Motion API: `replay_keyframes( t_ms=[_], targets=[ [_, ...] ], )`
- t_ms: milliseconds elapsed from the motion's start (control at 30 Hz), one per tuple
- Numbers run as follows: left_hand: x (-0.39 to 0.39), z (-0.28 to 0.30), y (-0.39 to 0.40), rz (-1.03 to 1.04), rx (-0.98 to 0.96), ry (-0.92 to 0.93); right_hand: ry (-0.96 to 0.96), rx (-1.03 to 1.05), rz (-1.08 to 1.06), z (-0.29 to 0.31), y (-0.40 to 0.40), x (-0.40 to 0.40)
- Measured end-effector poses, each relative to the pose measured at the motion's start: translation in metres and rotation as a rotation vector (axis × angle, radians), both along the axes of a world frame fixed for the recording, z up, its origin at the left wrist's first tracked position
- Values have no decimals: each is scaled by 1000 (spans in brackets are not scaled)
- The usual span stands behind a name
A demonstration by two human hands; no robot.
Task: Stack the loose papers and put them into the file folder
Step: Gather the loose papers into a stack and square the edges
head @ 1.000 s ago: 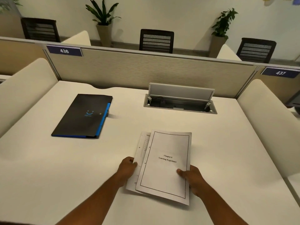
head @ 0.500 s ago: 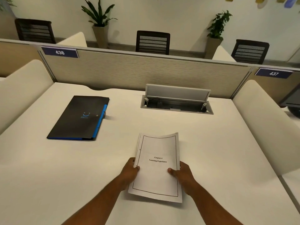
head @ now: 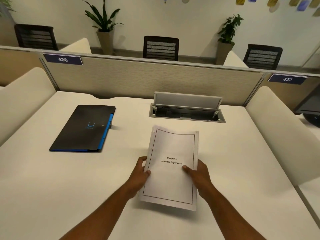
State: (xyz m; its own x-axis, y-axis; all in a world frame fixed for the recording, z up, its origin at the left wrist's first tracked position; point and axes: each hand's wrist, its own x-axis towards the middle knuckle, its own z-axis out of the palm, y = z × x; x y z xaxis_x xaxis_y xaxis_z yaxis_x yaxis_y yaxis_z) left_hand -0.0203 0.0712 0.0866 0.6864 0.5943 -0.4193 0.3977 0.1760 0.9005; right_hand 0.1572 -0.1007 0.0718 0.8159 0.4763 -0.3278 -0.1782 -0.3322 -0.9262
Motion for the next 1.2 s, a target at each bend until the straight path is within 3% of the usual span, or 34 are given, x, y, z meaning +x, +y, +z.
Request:
replay_keyframes(
  t_ms=[267,433,700,900,1000,1067,1133,1200],
  targets=[
    [34,47,-7,147,366,-266,-286,203,-157,57,18,-19],
    [35,56,-12,240,473,-348,-379,182,-164,65,21,-23],
    [31,51,-19,233,436,-371,-365,214,-219,64,17,-27],
    [26,18,-16,158,393,-213,-251,134,-154,44,13,-22],
    [27,18,-10,267,428,-124,-134,218,-223,50,15,-17],
    [26,16,-2,434,324,-38,-7,339,-300,55,16,-15],
    [24,17,2,518,15,7,146,421,-353,56,19,-14],
    [23,14,2,490,-275,-116,262,482,-354,52,22,-15]
  ],
)
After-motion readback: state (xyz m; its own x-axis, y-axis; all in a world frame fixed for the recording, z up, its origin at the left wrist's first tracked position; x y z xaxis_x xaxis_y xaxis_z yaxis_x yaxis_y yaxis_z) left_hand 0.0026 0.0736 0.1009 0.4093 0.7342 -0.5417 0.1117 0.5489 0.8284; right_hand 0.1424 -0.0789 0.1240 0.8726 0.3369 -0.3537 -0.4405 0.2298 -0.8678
